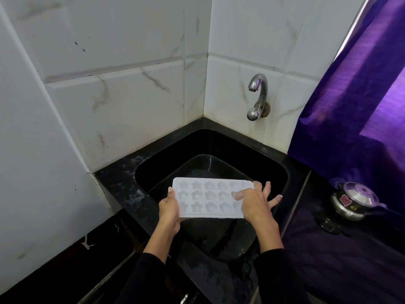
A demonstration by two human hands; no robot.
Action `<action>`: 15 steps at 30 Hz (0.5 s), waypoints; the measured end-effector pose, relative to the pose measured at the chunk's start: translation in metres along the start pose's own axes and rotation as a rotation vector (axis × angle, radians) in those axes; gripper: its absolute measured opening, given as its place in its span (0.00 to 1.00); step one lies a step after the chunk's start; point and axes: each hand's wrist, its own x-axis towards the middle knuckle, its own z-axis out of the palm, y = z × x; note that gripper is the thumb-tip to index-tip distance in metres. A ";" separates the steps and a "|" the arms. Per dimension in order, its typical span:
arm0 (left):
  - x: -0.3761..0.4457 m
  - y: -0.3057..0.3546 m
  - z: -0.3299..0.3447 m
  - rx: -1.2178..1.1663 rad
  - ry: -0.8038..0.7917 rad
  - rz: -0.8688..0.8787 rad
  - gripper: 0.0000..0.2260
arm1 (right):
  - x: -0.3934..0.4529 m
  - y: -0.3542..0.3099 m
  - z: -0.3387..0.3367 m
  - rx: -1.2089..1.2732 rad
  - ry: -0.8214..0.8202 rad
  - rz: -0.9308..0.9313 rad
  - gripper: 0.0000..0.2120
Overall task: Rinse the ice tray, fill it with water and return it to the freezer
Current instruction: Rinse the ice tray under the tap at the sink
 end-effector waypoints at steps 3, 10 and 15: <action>0.000 -0.001 0.002 0.006 -0.008 0.010 0.19 | 0.000 -0.005 0.001 -0.032 0.002 0.026 0.32; 0.002 -0.004 0.002 0.004 -0.001 0.018 0.19 | 0.001 -0.003 0.005 -0.054 -0.015 0.033 0.27; 0.003 -0.003 0.002 0.007 -0.010 0.024 0.19 | 0.006 -0.010 0.000 0.012 -0.024 0.103 0.11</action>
